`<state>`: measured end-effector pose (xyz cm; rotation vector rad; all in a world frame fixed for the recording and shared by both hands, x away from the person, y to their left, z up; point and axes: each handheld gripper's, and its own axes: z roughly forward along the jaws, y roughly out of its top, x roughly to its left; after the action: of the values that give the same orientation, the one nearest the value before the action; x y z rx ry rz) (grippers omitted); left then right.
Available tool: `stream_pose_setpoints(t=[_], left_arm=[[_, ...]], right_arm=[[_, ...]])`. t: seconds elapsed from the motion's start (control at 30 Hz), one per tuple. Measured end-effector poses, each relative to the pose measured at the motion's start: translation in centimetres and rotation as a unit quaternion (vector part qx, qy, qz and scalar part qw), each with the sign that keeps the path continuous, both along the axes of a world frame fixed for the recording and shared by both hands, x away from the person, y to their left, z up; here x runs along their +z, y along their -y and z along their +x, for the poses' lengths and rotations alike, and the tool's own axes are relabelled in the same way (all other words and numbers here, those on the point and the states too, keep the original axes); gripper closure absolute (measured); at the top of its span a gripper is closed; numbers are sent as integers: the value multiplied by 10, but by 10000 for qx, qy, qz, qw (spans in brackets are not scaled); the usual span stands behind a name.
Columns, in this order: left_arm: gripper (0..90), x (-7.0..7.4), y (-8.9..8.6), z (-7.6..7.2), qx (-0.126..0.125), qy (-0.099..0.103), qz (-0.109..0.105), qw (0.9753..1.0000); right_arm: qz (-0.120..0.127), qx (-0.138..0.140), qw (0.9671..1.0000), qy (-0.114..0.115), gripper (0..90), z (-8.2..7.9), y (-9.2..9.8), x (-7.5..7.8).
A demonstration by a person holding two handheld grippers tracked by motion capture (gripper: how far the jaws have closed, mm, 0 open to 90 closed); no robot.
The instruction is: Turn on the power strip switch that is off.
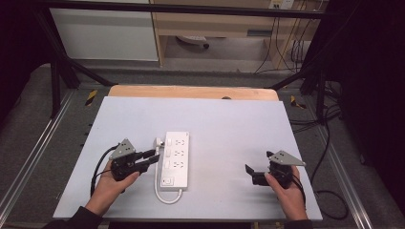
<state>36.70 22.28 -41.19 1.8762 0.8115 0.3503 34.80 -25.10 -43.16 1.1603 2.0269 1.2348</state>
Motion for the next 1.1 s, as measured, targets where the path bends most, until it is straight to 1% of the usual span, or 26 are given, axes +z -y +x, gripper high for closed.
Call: stream_pose_setpoints(t=[0.3,0.4,0.5,0.63,0.83,0.9,1.1], left_arm=[[698,-4,4,0,-66,-39,108,9999],[706,-7,6,0,-110,-100,136,9998],[716,-9,10,-2,-172,-115,210,9996],[725,-11,13,-3,-216,-148,249,9993],[778,-14,17,-3,-328,-209,312,9988],[783,-15,19,-3,-354,-217,333,9986],[829,-18,22,1,-348,-230,388,9984]], right_arm=[[4,5,10000,-14,22,0,0,0],[-3,5,10000,-9,22,0,0,0],[-6,6,10000,-9,22,0,0,0],[-2,9,10000,-13,22,0,0,0],[-18,18,10000,-15,22,0,0,0],[-21,21,10000,-15,22,0,0,0],[-18,25,10000,-21,22,0,0,0]])
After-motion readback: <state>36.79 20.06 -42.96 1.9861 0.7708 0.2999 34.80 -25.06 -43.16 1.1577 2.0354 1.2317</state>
